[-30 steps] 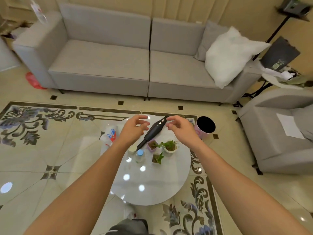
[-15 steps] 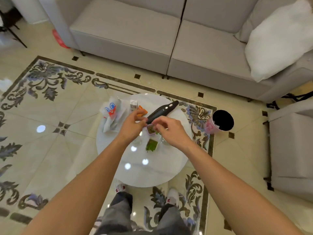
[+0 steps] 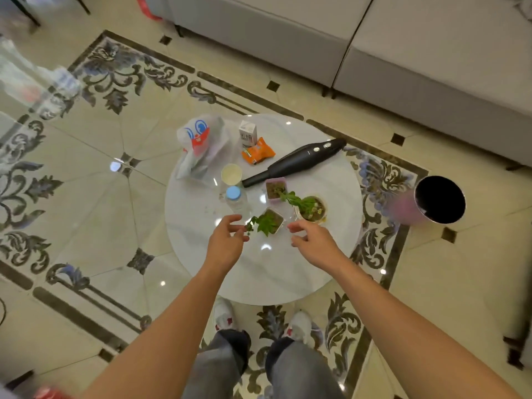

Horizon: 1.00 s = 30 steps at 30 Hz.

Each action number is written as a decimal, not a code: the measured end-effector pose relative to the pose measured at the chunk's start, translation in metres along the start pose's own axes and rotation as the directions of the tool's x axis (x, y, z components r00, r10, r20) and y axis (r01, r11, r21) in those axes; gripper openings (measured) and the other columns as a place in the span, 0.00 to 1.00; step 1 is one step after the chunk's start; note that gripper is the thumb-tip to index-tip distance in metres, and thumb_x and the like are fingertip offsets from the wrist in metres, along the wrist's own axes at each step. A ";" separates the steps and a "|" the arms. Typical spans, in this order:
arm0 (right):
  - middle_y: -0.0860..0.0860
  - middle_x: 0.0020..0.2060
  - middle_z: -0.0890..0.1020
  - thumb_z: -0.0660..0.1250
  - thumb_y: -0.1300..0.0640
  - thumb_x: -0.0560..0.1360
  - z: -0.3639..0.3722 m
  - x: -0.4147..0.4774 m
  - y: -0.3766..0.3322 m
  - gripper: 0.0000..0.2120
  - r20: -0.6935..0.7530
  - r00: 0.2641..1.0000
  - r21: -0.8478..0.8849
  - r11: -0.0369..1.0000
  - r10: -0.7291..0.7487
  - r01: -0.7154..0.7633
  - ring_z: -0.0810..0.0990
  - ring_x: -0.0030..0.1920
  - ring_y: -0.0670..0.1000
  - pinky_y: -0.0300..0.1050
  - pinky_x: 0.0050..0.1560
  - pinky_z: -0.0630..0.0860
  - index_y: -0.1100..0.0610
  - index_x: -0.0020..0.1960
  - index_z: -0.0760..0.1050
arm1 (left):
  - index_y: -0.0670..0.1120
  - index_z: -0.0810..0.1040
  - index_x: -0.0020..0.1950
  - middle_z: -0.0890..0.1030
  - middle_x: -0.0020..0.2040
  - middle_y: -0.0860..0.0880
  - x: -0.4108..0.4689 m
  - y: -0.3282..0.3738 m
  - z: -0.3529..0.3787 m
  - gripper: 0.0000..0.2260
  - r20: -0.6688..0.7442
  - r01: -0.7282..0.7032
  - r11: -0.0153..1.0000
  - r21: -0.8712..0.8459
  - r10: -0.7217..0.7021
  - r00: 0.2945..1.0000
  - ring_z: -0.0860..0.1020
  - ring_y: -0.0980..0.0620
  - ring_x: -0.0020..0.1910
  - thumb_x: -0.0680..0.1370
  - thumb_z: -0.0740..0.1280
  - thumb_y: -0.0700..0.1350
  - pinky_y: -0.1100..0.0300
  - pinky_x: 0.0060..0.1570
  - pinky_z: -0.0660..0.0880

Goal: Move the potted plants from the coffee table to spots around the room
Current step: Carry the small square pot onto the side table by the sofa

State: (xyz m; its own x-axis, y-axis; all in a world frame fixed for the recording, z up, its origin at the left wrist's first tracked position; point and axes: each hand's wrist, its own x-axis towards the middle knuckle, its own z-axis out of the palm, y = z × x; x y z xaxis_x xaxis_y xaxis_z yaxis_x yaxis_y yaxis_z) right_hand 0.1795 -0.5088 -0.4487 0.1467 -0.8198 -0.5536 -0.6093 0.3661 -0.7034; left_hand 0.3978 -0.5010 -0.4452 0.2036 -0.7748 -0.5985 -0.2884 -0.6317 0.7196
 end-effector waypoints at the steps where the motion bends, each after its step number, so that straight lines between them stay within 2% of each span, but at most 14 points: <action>1: 0.47 0.65 0.78 0.65 0.59 0.80 0.008 0.015 0.014 0.18 0.003 1.000 -0.033 0.999 0.014 -0.014 0.81 0.54 0.48 0.43 0.57 0.75 0.50 0.69 0.73 | 0.51 0.73 0.69 0.81 0.56 0.48 0.012 -0.014 0.009 0.15 0.007 0.011 1.000 0.004 -0.011 1.000 0.84 0.52 0.50 0.83 0.61 0.39 0.47 0.58 0.80; 4: 0.50 0.75 0.69 0.69 0.60 0.78 0.037 0.062 0.051 0.31 0.009 0.999 -0.086 0.996 0.036 -0.035 0.81 0.53 0.49 0.44 0.56 0.74 0.51 0.78 0.62 | 0.50 0.70 0.72 0.79 0.62 0.48 0.051 -0.052 0.039 0.20 0.033 0.036 0.997 0.067 -0.038 0.999 0.82 0.48 0.53 0.81 0.64 0.37 0.50 0.55 0.80; 7: 0.47 0.79 0.60 0.75 0.60 0.74 0.064 0.100 0.075 0.44 0.010 0.998 -0.092 0.994 0.054 -0.053 0.81 0.55 0.51 0.45 0.55 0.77 0.48 0.81 0.53 | 0.52 0.69 0.69 0.76 0.56 0.55 0.082 -0.077 0.065 0.23 0.073 -0.029 0.991 0.133 0.019 0.997 0.79 0.58 0.47 0.77 0.68 0.35 0.74 0.40 0.73; 9: 0.47 0.80 0.57 0.78 0.60 0.71 0.079 0.123 0.089 0.51 0.009 0.999 -0.096 0.994 0.049 -0.048 0.79 0.61 0.54 0.49 0.60 0.78 0.47 0.82 0.48 | 0.51 0.68 0.72 0.74 0.55 0.58 0.101 -0.092 0.082 0.29 0.146 -0.083 0.988 0.129 0.064 0.987 0.78 0.57 0.49 0.75 0.70 0.33 0.75 0.38 0.71; 11: 0.51 0.79 0.60 0.79 0.60 0.70 0.090 0.139 0.098 0.53 0.023 0.999 -0.055 0.998 0.024 -0.023 0.77 0.67 0.55 0.54 0.66 0.76 0.50 0.82 0.47 | 0.55 0.74 0.66 0.77 0.54 0.60 0.115 -0.102 0.093 0.27 0.167 -0.158 0.978 0.135 0.135 0.977 0.79 0.59 0.51 0.73 0.74 0.34 0.75 0.39 0.73; 13: 0.54 0.75 0.68 0.79 0.62 0.69 0.097 0.151 0.106 0.51 0.022 1.000 -0.003 1.000 -0.002 0.002 0.75 0.69 0.56 0.55 0.69 0.74 0.52 0.82 0.51 | 0.61 0.78 0.54 0.77 0.48 0.66 0.125 -0.110 0.102 0.21 0.165 -0.262 0.952 0.160 0.235 0.958 0.78 0.70 0.48 0.71 0.78 0.38 0.80 0.41 0.70; 15: 0.55 0.71 0.73 0.77 0.63 0.70 0.099 0.157 0.110 0.46 -0.008 1.000 0.010 1.000 -0.024 0.024 0.75 0.69 0.55 0.56 0.69 0.74 0.53 0.80 0.56 | 0.57 0.81 0.55 0.78 0.50 0.63 0.133 -0.114 0.108 0.17 0.158 -0.333 0.927 0.171 0.308 0.938 0.76 0.76 0.48 0.71 0.79 0.43 0.83 0.44 0.67; 17: 0.56 0.69 0.75 0.74 0.65 0.71 0.099 0.156 0.110 0.41 -0.033 0.998 0.011 0.998 -0.056 0.056 0.75 0.68 0.56 0.57 0.67 0.75 0.53 0.79 0.60 | 0.50 0.82 0.60 0.81 0.55 0.54 0.137 -0.115 0.110 0.20 0.131 -0.365 0.916 0.167 0.347 0.929 0.78 0.65 0.52 0.70 0.80 0.44 0.75 0.52 0.70; 19: 0.56 0.67 0.76 0.71 0.67 0.71 0.096 0.150 0.108 0.38 -0.036 0.997 0.028 0.997 -0.070 0.071 0.77 0.66 0.56 0.57 0.65 0.77 0.52 0.77 0.63 | 0.48 0.81 0.63 0.81 0.60 0.48 0.135 -0.115 0.111 0.22 0.115 -0.366 0.909 0.200 0.349 0.930 0.79 0.51 0.57 0.70 0.79 0.46 0.60 0.58 0.74; 23: 0.53 0.63 0.79 0.68 0.71 0.71 0.086 0.122 0.096 0.35 -0.056 0.993 0.081 0.991 -0.102 0.106 0.80 0.62 0.52 0.53 0.61 0.80 0.49 0.74 0.68 | 0.51 0.74 0.68 0.79 0.62 0.51 0.108 -0.103 0.103 0.28 0.113 -0.320 0.936 0.147 0.305 0.945 0.79 0.54 0.59 0.70 0.80 0.47 0.63 0.56 0.75; 25: 0.52 0.62 0.80 0.68 0.72 0.71 0.077 0.102 0.082 0.35 -0.045 0.993 0.091 0.990 -0.108 0.112 0.81 0.59 0.50 0.52 0.61 0.80 0.46 0.73 0.68 | 0.54 0.71 0.67 0.78 0.63 0.51 0.087 -0.090 0.094 0.30 0.087 -0.324 0.941 0.097 0.317 0.945 0.79 0.54 0.59 0.70 0.81 0.45 0.59 0.57 0.76; 27: 0.49 0.64 0.79 0.68 0.70 0.72 0.062 0.077 0.059 0.37 -0.032 0.994 0.095 0.990 -0.102 0.105 0.82 0.55 0.45 0.43 0.56 0.81 0.43 0.74 0.65 | 0.54 0.71 0.67 0.78 0.62 0.52 0.059 -0.066 0.078 0.30 0.079 -0.321 0.944 0.073 0.316 0.946 0.80 0.53 0.58 0.70 0.80 0.44 0.58 0.57 0.77; 29: 0.49 0.65 0.78 0.70 0.68 0.74 0.045 0.053 0.034 0.38 -0.022 0.994 0.093 0.990 -0.107 0.109 0.82 0.52 0.41 0.38 0.52 0.80 0.41 0.76 0.62 | 0.56 0.69 0.68 0.79 0.61 0.54 0.034 -0.046 0.062 0.30 0.097 -0.324 0.945 0.054 0.318 0.943 0.80 0.57 0.57 0.71 0.80 0.44 0.67 0.52 0.76; 30: 0.49 0.65 0.78 0.71 0.67 0.74 0.034 0.040 0.018 0.38 -0.017 0.992 0.097 0.987 -0.127 0.128 0.82 0.54 0.43 0.41 0.54 0.81 0.41 0.76 0.61 | 0.57 0.67 0.68 0.79 0.60 0.56 0.020 -0.032 0.053 0.31 0.109 -0.330 0.943 0.048 0.323 0.940 0.79 0.60 0.56 0.72 0.79 0.45 0.70 0.51 0.75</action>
State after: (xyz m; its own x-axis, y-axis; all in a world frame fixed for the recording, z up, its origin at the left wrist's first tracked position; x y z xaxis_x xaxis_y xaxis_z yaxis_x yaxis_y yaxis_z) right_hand 0.2005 -0.5202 -0.4990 0.2098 -0.8671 -0.4518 -0.5070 0.2986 -0.8086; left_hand 0.3615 -0.4943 -0.4988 -0.0042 -0.9296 -0.3686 -0.3838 -0.3389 0.8590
